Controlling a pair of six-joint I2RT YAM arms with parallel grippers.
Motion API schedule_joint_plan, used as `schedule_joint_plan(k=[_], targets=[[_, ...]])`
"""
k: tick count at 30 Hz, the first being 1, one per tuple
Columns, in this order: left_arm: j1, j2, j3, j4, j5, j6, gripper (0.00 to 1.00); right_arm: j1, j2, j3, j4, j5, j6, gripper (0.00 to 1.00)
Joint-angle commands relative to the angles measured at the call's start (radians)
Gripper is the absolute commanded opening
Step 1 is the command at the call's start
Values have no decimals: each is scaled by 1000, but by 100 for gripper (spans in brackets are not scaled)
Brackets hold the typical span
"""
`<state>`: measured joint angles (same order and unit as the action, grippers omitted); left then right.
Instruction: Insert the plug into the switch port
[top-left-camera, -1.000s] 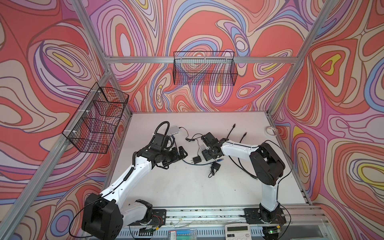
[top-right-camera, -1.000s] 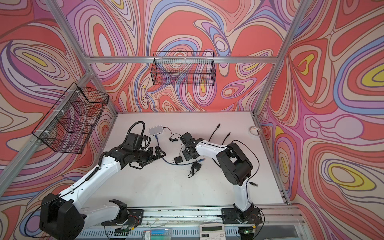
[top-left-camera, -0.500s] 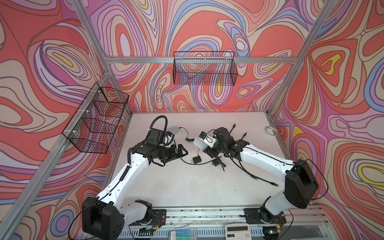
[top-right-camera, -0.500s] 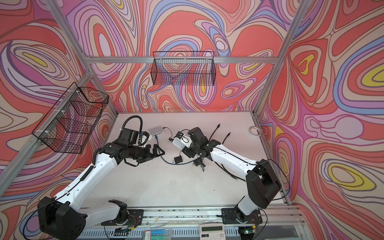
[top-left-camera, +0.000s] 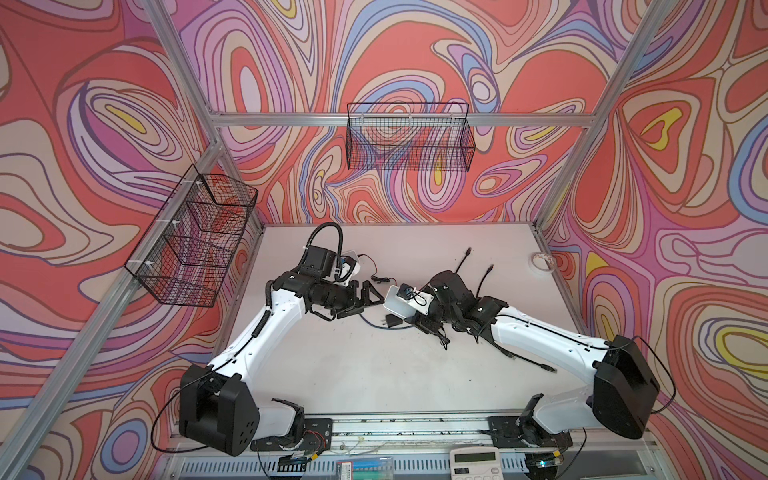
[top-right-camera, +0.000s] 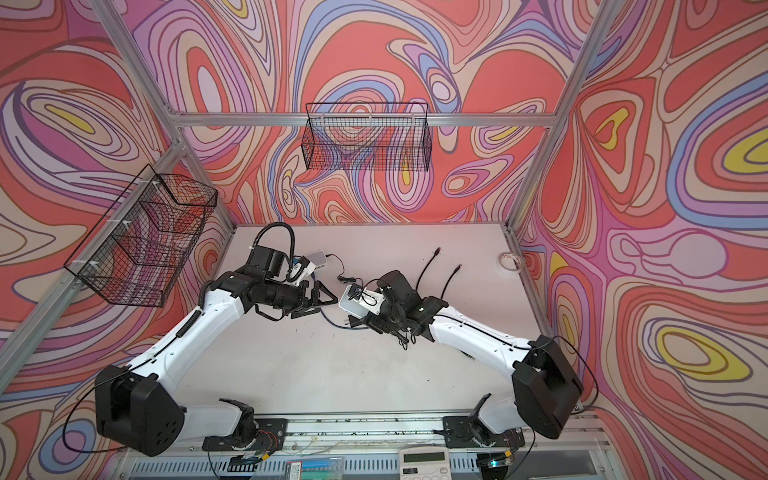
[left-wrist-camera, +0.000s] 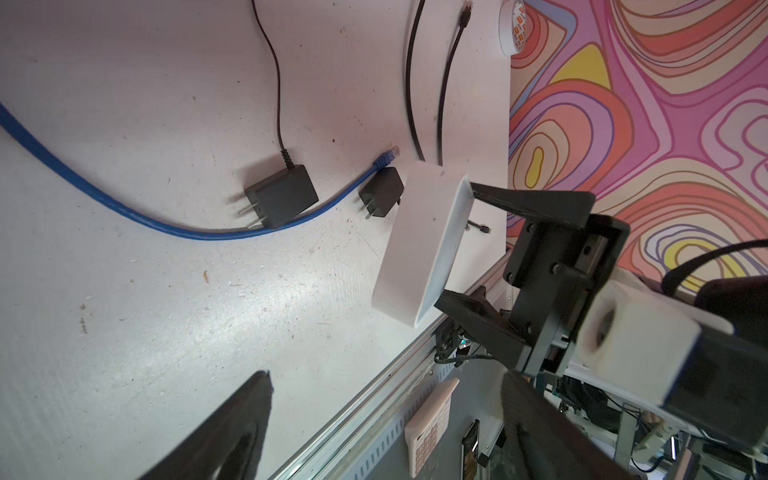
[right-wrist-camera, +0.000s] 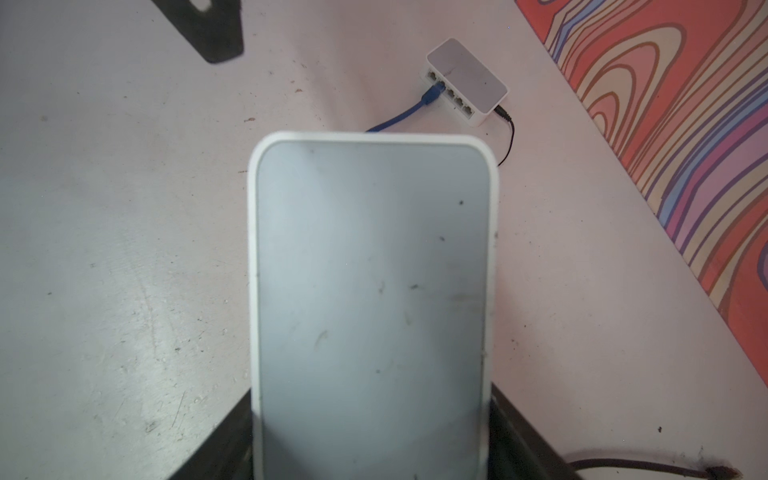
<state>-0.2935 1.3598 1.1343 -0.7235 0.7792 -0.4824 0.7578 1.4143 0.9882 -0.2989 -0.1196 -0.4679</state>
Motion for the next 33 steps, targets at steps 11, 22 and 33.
schedule_joint_plan(k=[11,22,33], targets=[[6,72,18,21,147,41,81,75,-30,13,45,-81,-29,49],[5,36,-35,58,167,27,76,123,62,120,43,-77,-78,49],[6,-2,-54,49,170,25,70,145,135,186,46,-62,-139,48]])
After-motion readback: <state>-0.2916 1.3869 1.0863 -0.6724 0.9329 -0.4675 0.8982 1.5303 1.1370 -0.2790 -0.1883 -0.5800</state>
